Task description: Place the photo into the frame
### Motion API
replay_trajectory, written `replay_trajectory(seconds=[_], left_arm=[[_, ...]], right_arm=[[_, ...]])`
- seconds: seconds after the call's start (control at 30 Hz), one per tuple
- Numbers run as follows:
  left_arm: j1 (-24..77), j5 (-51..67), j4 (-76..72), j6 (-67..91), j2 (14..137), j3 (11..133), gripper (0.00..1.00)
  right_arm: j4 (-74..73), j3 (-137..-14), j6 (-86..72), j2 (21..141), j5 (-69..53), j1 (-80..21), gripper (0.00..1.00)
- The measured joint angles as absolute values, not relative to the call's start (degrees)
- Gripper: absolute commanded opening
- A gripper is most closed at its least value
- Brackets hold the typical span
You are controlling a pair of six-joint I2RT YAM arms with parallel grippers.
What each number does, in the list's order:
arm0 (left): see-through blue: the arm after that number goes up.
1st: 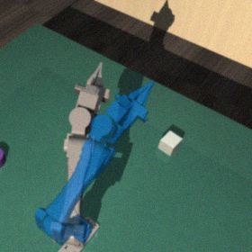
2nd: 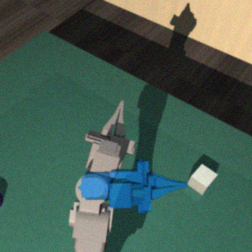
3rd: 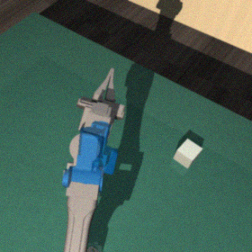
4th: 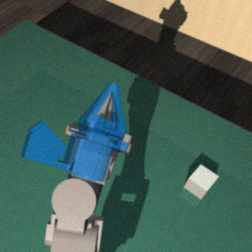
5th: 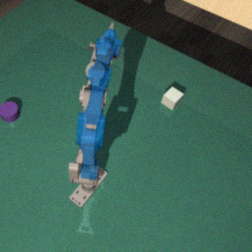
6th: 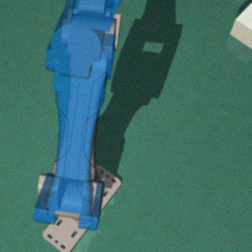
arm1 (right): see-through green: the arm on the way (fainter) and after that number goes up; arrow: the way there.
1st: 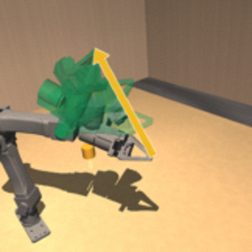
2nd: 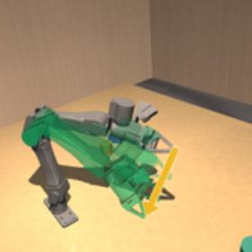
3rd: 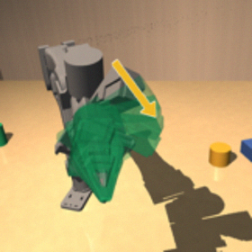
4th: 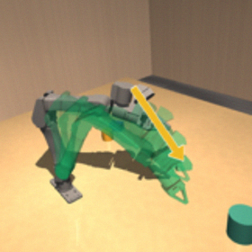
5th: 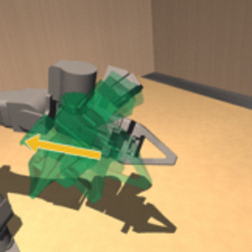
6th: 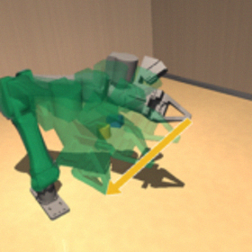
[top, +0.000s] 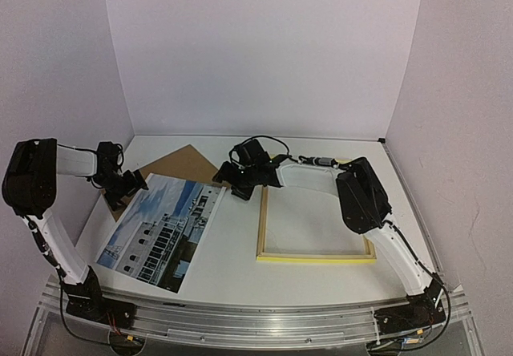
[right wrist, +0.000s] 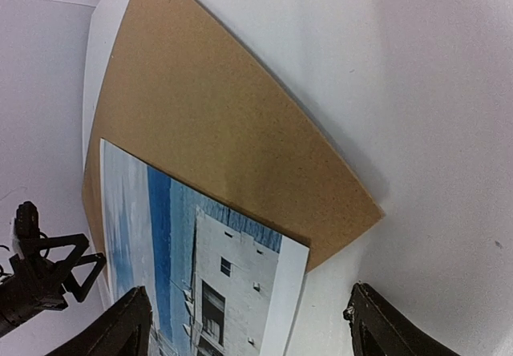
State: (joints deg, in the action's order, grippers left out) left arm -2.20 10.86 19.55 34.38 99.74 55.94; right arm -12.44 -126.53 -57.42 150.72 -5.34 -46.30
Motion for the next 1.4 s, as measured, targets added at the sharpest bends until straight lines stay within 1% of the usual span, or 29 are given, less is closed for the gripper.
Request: replay_trajectory(seconds=[0.23,0.63,0.77,0.83,0.87,1.0,1.1,1.13,1.4], left_arm=[[-2.3,11.6,17.2,34.5,99.4,54.7,0.99],[-2.4,12.0,14.7,34.6,98.9,53.5,1.0],[-2.4,12.0,14.4,34.6,98.9,53.4,1.0],[-2.4,12.1,14.1,34.7,98.9,53.2,1.0],[-2.4,12.1,14.0,34.7,98.9,53.1,1.0],[-2.4,12.4,13.8,34.8,98.8,53.1,1.0],[-2.5,13.0,13.3,34.8,98.8,52.9,1.0],[-2.5,13.1,13.1,34.8,98.8,52.9,1.0],[-2.6,14.4,14.8,35.0,97.6,52.8,1.0]], right_arm=[[-8.4,-127.9,-58.7,152.7,-8.6,-46.3,0.75],[5.3,-122.0,-60.1,153.8,-18.9,-47.2,0.54],[8.4,-120.3,-59.6,153.8,-20.5,-47.6,0.52],[8.5,-120.3,-59.5,153.8,-21.6,-47.7,0.49],[8.5,-120.3,-59.4,153.8,-22.1,-47.9,0.47],[8.5,-120.4,-59.2,153.8,-23.8,-49.0,0.29],[8.4,-121.1,-59.2,154.2,-24.4,-49.7,0.04],[8.4,-121.5,-59.1,154.4,-24.5,-49.9,0.01],[6.2,-120.5,-56.6,153.6,-23.5,-50.2,0.0]])
